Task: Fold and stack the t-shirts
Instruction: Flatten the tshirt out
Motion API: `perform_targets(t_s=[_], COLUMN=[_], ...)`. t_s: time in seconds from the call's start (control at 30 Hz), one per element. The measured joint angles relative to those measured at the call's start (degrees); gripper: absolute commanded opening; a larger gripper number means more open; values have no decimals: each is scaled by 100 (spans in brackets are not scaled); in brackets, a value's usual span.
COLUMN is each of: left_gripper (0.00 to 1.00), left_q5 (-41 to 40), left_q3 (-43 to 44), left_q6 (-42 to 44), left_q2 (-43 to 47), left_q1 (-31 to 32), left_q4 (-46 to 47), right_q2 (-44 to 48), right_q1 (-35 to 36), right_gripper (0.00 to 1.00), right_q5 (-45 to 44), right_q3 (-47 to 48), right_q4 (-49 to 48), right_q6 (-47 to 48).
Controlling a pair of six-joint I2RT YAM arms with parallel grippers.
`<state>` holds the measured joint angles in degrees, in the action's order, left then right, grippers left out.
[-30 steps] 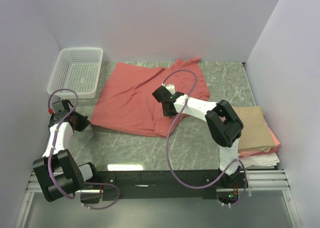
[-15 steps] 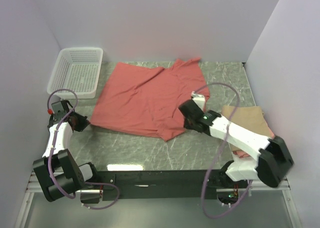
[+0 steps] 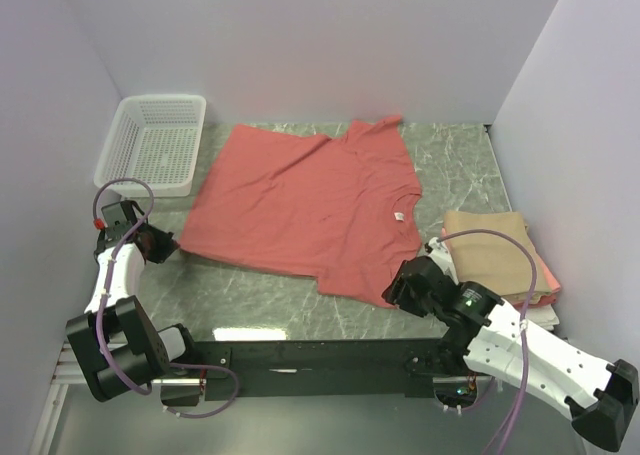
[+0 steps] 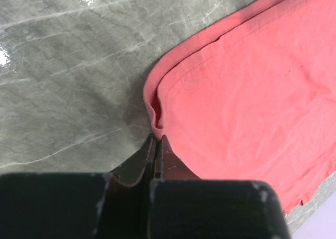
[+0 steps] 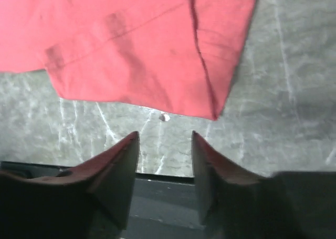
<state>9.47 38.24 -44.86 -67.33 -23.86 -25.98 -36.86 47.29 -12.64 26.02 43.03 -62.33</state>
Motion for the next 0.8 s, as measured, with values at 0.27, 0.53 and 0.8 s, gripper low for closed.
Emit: perform_targets(t_s=[0.27,0.53,0.8], left_gripper=[1,1,1], left_q5=[17,33,39], left_q3=[0,0,-9], left_q6=[0,0,0], left_q2=[-4,-4,-4], left_q1=[-24,-33,-35], left_q4=[0,0,0], right_q2=[-688,-1821,-1993], right_q1=[-595,-1967,-2131], right_gripper=[62,54,52], right_q5=[-323,-52,450], right_q3=[511,420,-192], right_q4=[284,-527,-1283], right_q6=[-4,433,411])
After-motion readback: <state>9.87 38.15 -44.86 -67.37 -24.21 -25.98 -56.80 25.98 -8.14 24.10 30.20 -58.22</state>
